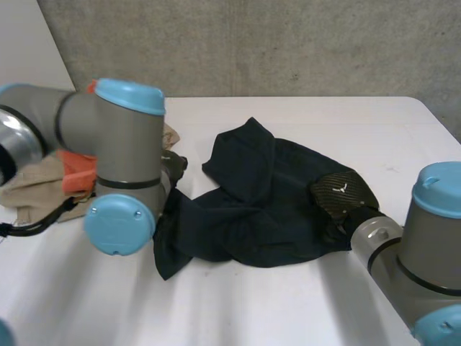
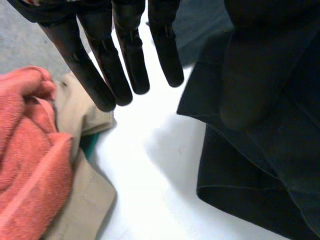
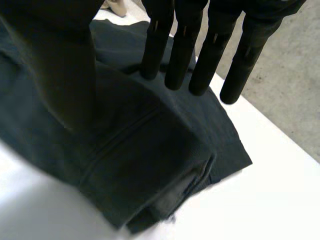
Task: Fold the laundry.
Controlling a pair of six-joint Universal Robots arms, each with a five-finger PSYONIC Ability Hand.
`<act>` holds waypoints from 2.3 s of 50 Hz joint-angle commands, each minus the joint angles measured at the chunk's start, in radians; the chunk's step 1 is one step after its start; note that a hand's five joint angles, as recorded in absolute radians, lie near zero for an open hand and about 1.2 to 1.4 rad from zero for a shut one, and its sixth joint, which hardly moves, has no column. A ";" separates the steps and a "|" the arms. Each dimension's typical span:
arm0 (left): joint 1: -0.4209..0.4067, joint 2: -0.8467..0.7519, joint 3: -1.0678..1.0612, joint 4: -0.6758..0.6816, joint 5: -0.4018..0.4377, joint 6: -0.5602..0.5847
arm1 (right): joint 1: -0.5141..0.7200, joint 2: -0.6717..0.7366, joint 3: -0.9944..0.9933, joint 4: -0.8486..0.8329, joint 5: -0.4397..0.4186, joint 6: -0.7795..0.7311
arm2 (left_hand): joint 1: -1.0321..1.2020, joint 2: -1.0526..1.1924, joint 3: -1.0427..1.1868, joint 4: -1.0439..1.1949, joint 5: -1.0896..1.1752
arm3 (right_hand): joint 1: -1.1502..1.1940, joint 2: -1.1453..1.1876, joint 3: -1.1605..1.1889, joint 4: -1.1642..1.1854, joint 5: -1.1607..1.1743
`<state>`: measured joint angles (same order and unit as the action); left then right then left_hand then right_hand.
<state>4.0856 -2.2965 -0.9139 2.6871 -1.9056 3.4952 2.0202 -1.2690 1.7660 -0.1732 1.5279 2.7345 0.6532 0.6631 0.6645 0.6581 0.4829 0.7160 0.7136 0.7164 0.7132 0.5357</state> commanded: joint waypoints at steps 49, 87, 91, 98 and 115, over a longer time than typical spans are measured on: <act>-0.091 0.204 -0.419 0.274 -0.009 0.050 | -0.049 -0.268 -0.295 0.682 -0.055 -0.105 | 0.743 0.733 0.732 0.738 0.739 | -0.216 -0.213 -0.216 -0.213 -0.210; -0.050 0.034 -0.226 0.166 0.066 0.053 | 0.006 0.084 -0.008 -0.063 -0.005 -0.114 | 0.743 0.733 0.732 0.738 0.739 | -0.198 -0.196 -0.199 -0.195 -0.192; -0.040 -0.007 -0.157 0.134 0.072 0.056 | 0.005 0.166 -0.051 -0.100 -0.002 -0.156 | 0.743 0.733 0.732 0.738 0.739 | -0.157 -0.155 -0.157 -0.154 -0.151; -0.025 -0.087 0.002 0.089 0.088 0.064 | -0.006 0.261 -0.167 -0.147 0.020 -0.229 | 0.743 0.733 0.732 0.738 0.739 | 0.678 0.680 0.677 0.681 0.684; 0.068 0.041 0.575 0.641 0.132 0.002 | -0.081 0.335 -0.970 -0.503 0.081 -0.023 | 0.743 0.733 0.732 0.738 0.739 | 0.680 0.683 0.680 0.683 0.686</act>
<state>4.1273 -2.3330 -0.3937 3.0630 -1.7715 3.5528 1.9468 -0.9653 1.0263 -0.5706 1.5645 2.6058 1.1548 1.1966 1.1890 1.1937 0.9928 1.1380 1.1639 1.1858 1.1954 0.9654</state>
